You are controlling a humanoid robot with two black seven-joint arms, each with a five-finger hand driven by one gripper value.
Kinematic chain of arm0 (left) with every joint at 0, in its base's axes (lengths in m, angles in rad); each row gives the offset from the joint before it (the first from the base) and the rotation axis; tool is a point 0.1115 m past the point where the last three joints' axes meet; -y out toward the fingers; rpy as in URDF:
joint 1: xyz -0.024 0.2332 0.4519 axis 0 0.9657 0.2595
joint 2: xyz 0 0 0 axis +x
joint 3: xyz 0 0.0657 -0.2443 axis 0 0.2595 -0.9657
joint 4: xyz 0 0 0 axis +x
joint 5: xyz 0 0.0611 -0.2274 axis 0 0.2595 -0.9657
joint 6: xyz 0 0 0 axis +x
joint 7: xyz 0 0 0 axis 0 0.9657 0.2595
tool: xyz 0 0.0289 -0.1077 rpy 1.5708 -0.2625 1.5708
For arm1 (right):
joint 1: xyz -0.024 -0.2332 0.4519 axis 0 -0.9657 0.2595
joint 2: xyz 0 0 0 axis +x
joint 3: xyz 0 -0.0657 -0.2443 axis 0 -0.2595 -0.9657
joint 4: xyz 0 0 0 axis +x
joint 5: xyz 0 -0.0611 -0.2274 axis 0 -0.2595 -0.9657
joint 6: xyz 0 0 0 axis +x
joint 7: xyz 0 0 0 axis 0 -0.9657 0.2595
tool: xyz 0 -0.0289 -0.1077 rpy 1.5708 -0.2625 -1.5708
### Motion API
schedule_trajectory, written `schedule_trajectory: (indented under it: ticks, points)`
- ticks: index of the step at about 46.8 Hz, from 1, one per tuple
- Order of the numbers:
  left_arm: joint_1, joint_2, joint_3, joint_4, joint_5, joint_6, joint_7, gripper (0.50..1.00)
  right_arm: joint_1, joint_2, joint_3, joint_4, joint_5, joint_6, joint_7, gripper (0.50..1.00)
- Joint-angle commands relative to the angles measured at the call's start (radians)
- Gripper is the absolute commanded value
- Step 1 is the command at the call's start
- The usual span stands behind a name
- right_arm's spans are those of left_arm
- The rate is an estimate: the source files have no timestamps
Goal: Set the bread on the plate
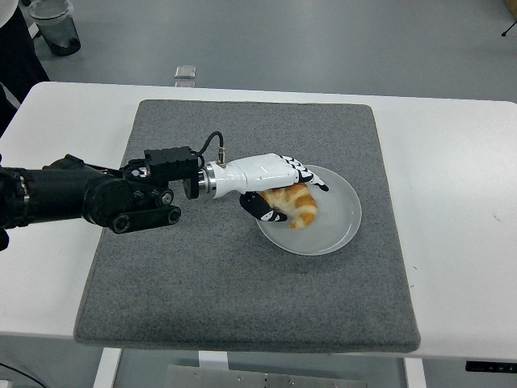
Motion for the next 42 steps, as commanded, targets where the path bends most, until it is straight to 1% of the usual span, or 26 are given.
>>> schedule_trajectory:
  ticks: [1, 3, 6, 15, 26, 30, 32, 35, 42]
  points:
    - [-0.004, 0.002, -0.002, -0.009, -0.001, -0.005, 0.000, 0.966, 0.000, 0.000, 0.000, 0.000, 0.000, 0.000, 0.001, 0.930]
    - [-0.006, 0.003, -0.011, -0.016, -0.003, -0.006, 0.001, 0.988, 0.000, 0.000, 0.000, 0.000, 0.000, 0.000, 0.001, 0.930]
    - [-0.004, 0.012, -0.041, -0.033, -0.003, -0.011, 0.001, 0.992, 0.000, 0.000, 0.000, 0.000, 0.000, 0.000, 0.001, 0.930]
    - [-0.006, 0.043, -0.082, -0.047, -0.018, -0.049, 0.005, 0.992, 0.000, 0.000, 0.000, 0.000, 0.000, 0.000, -0.001, 0.930]
    - [-0.006, 0.072, -0.097, -0.062, -0.019, -0.055, 0.003, 0.992, 0.000, 0.000, 0.000, 0.000, 0.000, 0.000, -0.001, 0.930]
    - [-0.006, 0.094, -0.123, -0.065, -0.026, -0.058, 0.003, 0.992, 0.000, 0.000, 0.000, 0.000, 0.000, 0.000, -0.001, 0.930]
    - [-0.006, 0.100, -0.146, -0.065, -0.027, -0.074, 0.003, 0.992, 0.000, 0.000, 0.000, 0.000, 0.000, 0.000, 0.001, 0.930]
    - [-0.004, 0.117, -0.197, -0.065, -0.036, -0.113, 0.005, 0.992, 0.000, 0.000, -0.001, 0.000, 0.000, 0.000, 0.001, 0.930]
    - [0.002, 0.175, -0.346, -0.055, -0.096, -0.235, 0.005, 0.992, 0.000, 0.000, -0.002, 0.000, 0.002, 0.001, -0.001, 0.930]
